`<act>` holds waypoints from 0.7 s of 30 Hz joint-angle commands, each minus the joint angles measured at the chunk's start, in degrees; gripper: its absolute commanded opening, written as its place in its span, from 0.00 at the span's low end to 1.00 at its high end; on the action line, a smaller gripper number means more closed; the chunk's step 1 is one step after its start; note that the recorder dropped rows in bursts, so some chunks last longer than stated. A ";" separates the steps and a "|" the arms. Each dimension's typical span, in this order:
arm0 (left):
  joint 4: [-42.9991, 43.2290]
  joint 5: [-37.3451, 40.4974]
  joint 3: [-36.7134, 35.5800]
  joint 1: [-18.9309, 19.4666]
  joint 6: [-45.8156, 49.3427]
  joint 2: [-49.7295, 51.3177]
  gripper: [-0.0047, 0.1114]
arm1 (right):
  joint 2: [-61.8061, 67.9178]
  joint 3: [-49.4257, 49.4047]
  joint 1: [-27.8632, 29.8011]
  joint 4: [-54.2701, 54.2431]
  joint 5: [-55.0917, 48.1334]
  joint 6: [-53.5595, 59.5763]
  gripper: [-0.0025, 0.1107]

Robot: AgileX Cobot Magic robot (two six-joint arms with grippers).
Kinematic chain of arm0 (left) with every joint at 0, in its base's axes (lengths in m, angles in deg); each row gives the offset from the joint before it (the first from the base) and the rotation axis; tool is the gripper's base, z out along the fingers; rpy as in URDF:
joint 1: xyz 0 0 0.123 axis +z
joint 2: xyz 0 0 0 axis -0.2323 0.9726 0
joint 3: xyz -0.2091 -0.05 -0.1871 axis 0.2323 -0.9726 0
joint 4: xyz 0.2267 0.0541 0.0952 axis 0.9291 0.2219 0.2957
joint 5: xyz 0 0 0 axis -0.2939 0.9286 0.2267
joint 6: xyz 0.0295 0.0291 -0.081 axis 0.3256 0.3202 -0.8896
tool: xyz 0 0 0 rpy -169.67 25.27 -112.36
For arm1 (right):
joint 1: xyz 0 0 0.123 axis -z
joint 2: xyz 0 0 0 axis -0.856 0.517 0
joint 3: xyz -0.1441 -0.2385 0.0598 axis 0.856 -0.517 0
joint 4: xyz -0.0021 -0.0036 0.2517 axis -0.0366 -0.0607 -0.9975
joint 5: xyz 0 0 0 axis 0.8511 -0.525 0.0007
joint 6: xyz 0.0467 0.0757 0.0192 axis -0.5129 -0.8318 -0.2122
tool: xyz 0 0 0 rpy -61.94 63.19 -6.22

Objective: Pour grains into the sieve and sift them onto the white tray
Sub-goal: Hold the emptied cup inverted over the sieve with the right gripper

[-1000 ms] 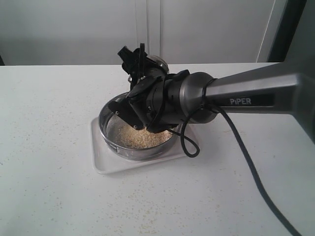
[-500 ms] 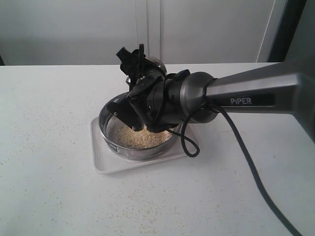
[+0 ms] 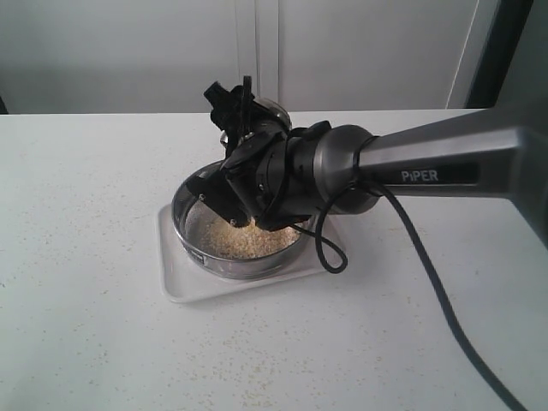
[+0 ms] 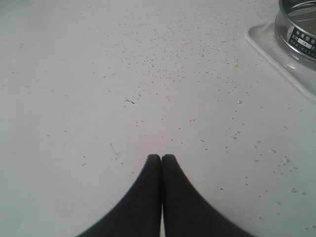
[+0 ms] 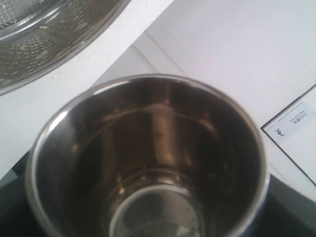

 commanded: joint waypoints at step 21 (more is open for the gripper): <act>-0.65 0.05 -0.14 -0.35 0.00 -0.23 0.04 | 0.06 0.88 0.03 -3.25 3.43 -1.75 0.02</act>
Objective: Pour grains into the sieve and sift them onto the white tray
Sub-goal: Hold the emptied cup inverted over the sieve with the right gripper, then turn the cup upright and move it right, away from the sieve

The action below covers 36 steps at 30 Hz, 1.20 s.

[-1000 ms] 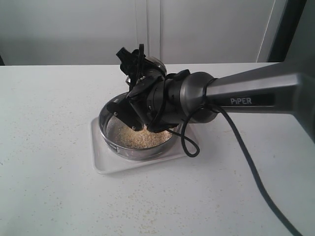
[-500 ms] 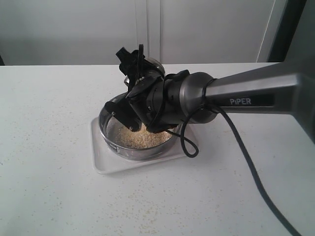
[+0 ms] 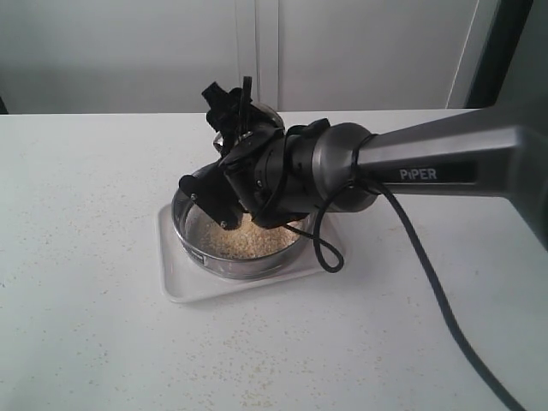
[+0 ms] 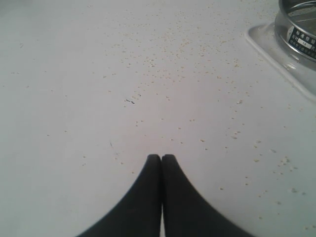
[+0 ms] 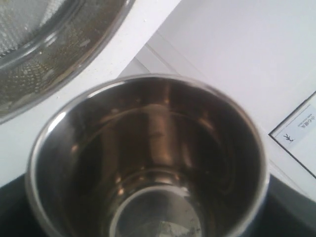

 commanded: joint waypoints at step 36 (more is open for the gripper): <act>-0.65 0.05 -0.14 -0.35 0.00 -0.23 0.04 | -24.03 -16.60 8.42 -72.53 13.47 -11.23 0.02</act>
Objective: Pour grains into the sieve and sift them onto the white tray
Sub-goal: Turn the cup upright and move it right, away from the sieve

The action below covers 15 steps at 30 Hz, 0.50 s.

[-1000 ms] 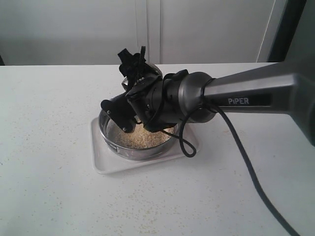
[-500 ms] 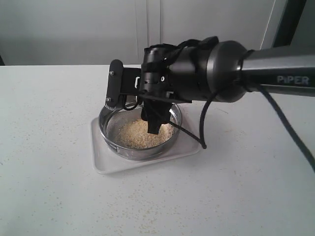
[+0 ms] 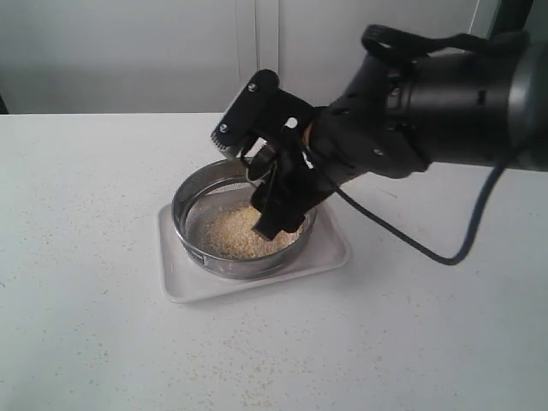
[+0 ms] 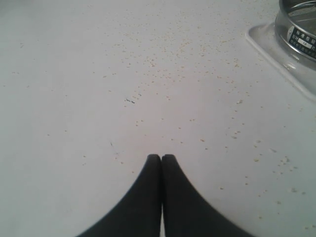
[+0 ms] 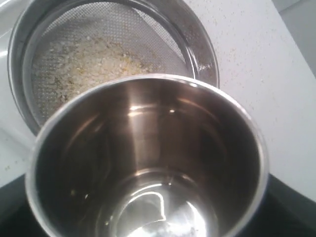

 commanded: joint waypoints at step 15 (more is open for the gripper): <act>-0.65 0.05 -0.14 -0.35 0.00 -0.23 0.04 | -8.07 -24.52 17.62 -10.54 34.15 -2.11 0.02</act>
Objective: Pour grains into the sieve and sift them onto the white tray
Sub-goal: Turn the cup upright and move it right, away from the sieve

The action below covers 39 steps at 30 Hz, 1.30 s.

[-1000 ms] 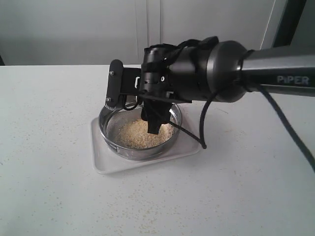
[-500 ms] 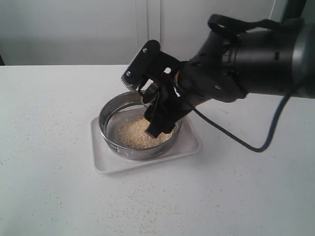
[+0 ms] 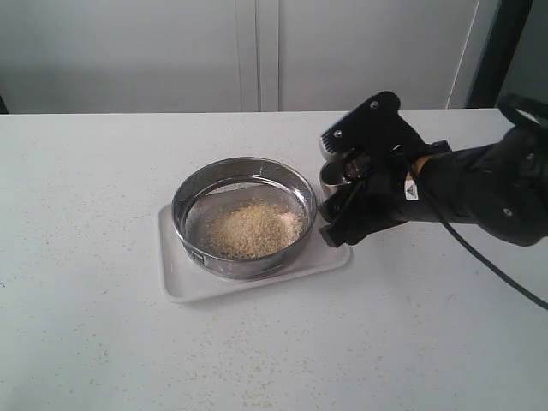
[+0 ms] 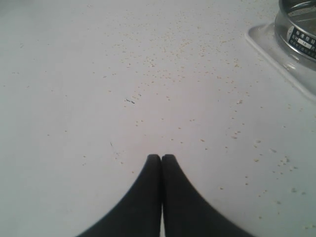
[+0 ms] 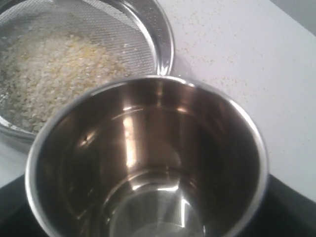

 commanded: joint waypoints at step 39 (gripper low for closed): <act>-0.65 0.05 -0.14 -0.35 0.00 -0.23 0.04 | 26.33 -7.12 23.70 -7.91 56.54 3.45 0.02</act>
